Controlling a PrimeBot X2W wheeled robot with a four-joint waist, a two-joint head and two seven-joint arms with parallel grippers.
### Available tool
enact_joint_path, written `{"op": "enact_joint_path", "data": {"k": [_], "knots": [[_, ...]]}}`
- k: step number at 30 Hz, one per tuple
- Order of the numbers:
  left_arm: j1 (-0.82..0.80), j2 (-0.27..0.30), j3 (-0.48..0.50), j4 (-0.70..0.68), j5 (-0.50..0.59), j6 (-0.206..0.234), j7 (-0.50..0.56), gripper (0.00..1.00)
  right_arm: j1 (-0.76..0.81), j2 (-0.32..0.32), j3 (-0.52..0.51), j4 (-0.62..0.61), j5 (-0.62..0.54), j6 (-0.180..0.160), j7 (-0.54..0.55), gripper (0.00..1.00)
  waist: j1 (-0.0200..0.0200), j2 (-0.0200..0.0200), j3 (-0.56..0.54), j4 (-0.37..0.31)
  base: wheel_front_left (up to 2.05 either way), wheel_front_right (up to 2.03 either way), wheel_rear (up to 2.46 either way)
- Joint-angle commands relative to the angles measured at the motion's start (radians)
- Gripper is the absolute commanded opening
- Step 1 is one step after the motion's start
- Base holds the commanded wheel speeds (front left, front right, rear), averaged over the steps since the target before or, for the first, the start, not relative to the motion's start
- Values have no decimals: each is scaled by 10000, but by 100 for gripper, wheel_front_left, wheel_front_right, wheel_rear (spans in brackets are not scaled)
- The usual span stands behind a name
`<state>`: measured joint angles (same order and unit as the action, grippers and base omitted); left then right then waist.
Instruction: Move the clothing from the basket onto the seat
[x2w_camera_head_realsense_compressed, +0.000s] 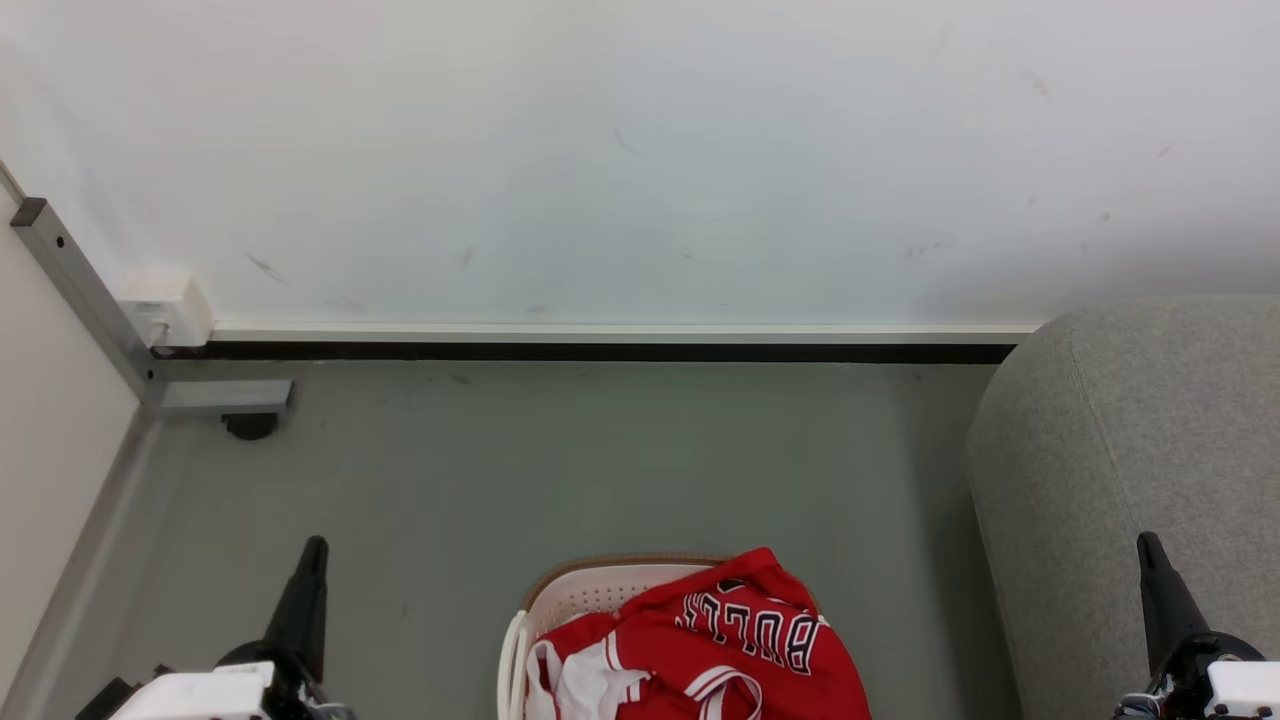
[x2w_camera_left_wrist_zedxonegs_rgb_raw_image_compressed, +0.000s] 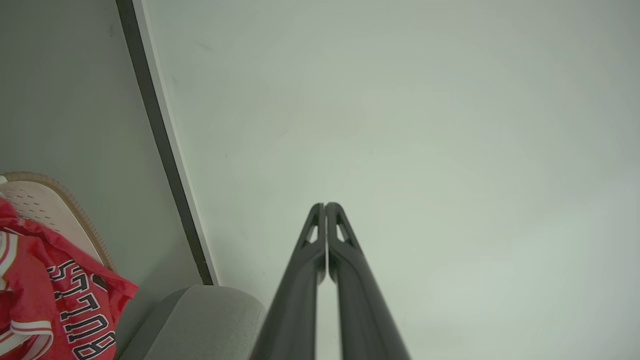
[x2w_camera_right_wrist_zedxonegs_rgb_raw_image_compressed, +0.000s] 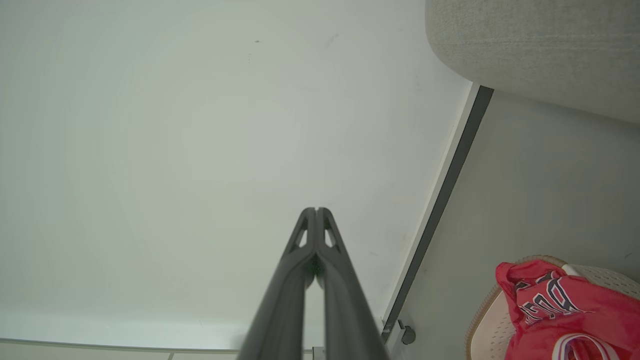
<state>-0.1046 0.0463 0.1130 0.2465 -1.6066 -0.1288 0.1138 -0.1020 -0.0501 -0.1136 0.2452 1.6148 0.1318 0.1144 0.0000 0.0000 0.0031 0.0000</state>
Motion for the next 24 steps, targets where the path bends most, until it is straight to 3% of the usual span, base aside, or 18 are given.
{"op": "enact_joint_path", "data": {"k": [1,24], "knots": [[-81,78,22,-30,-123,-38,34,0,-120,-7,-26,-11,-39,-22,17,0,0,0,0,0,0,0,0],[-82,79,22,-31,-123,-38,34,0,-119,-7,-25,-11,-39,-22,17,0,0,0,0,0,0,0,0]]}}
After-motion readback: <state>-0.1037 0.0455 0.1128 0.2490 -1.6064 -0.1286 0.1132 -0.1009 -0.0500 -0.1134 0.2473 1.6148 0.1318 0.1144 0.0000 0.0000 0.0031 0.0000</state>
